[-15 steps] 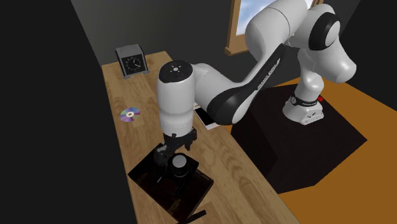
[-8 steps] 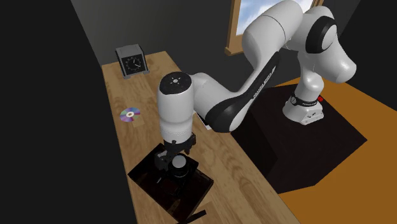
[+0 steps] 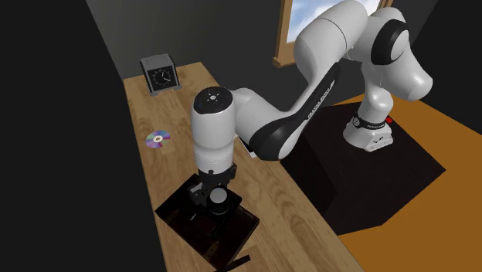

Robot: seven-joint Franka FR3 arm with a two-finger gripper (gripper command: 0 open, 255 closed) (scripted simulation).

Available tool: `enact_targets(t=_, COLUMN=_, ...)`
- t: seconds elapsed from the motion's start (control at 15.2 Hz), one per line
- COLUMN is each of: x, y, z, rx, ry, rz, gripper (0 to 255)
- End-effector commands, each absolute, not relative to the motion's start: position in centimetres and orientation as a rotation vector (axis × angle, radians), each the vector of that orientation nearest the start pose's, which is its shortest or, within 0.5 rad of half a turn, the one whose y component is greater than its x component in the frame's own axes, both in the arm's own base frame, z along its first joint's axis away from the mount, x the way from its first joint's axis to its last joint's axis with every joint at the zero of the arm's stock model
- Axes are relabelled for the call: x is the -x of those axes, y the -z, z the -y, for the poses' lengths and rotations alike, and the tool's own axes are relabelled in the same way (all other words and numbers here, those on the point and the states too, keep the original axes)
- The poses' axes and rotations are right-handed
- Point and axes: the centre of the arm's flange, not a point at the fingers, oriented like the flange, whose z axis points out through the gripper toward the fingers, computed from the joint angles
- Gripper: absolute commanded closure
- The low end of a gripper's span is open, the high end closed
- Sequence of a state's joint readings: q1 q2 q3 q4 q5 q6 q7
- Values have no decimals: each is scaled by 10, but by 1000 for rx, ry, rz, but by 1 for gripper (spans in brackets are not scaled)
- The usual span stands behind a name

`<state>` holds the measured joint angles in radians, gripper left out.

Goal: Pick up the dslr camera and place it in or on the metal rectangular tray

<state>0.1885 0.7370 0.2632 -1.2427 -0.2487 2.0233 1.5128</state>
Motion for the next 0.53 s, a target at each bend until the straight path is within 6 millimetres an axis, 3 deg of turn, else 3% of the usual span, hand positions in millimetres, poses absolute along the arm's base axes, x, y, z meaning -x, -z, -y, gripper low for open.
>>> enact_targets(t=0.0, x=-702, y=-342, z=-268, rx=2711, ry=123, rz=-1535, gripper=255)
enact_targets(t=0.46, x=-702, y=-347, z=-268, rx=2711, ry=123, rz=-1535, gripper=255)
